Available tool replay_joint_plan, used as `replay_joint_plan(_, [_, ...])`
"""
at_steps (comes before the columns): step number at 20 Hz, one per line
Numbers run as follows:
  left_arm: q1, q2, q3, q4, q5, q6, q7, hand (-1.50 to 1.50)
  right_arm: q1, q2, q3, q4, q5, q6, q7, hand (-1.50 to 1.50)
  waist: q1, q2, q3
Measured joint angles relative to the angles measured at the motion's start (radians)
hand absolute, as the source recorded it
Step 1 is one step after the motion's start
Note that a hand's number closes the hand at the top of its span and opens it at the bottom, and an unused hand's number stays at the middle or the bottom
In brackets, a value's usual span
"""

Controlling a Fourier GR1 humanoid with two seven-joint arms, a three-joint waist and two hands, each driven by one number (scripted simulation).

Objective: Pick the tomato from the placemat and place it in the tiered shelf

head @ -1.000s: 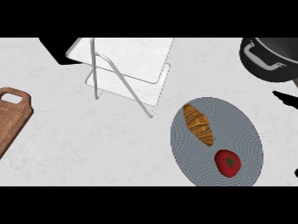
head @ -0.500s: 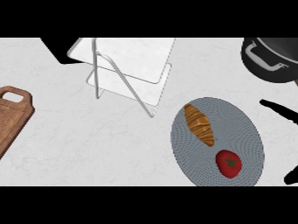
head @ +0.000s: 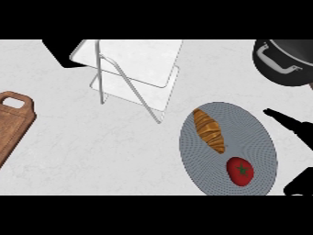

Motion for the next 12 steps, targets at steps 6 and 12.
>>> replay_joint_plan(6, [-0.007,0.009,-0.014,0.004,-0.009,0.009,0.000,0.00,0.012,0.038,0.041,-0.029,0.051,-0.045,0.070,-1.50,0.004,0.003,0.003])
replay_joint_plan(12, [-0.013,0.016,-0.025,0.008,-0.011,0.016,-0.003,0.00,0.024,0.068,0.079,-0.039,0.121,-0.093,0.124,-1.50,0.008,0.005,0.004])
